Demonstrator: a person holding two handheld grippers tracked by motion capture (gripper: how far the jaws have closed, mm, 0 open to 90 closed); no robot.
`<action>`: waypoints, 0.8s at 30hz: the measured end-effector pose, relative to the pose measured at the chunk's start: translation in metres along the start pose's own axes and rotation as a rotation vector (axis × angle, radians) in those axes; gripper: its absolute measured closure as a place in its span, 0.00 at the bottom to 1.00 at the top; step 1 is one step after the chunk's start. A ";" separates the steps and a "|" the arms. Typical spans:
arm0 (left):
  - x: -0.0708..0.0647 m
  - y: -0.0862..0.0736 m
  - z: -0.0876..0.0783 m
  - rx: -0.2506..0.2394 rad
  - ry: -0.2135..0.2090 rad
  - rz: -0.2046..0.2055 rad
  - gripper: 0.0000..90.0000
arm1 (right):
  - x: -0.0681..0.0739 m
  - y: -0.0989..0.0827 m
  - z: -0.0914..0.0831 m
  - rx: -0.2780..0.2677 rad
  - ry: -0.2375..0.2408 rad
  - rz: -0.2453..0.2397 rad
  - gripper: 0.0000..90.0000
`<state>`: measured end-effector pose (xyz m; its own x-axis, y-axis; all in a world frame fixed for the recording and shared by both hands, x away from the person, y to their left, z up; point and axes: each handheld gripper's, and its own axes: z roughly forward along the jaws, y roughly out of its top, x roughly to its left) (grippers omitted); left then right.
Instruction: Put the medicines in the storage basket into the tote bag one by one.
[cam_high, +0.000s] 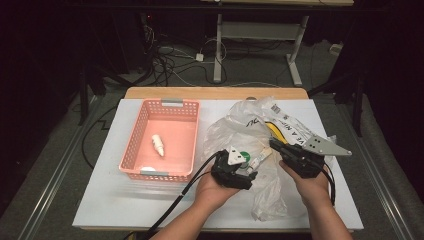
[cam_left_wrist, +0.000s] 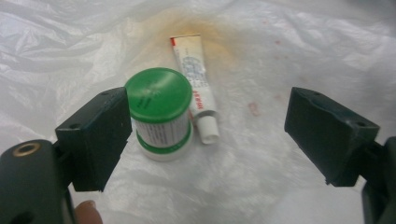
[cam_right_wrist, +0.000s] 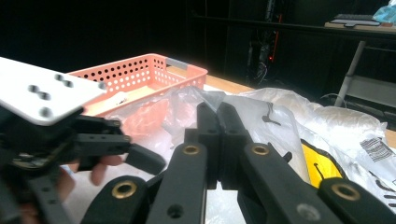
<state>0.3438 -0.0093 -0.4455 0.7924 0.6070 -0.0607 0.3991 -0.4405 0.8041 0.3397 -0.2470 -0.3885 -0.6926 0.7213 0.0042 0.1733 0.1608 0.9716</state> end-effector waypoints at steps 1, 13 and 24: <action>-0.002 -0.001 -0.003 -0.002 -0.001 -0.005 0.13 | 0.000 0.000 0.000 0.000 0.000 -0.001 1.00; -0.007 -0.014 -0.045 -0.032 -0.085 -0.030 0.00 | 0.000 0.000 -0.001 0.000 -0.005 0.002 1.00; 0.000 -0.024 -0.083 -0.037 -0.069 -0.008 0.00 | 0.000 0.000 -0.002 0.000 -0.008 -0.001 1.00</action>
<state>0.2961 0.0562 -0.4162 0.8197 0.5627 -0.1070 0.3895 -0.4106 0.8245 0.3384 -0.2479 -0.3877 -0.6875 0.7262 0.0014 0.1726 0.1615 0.9717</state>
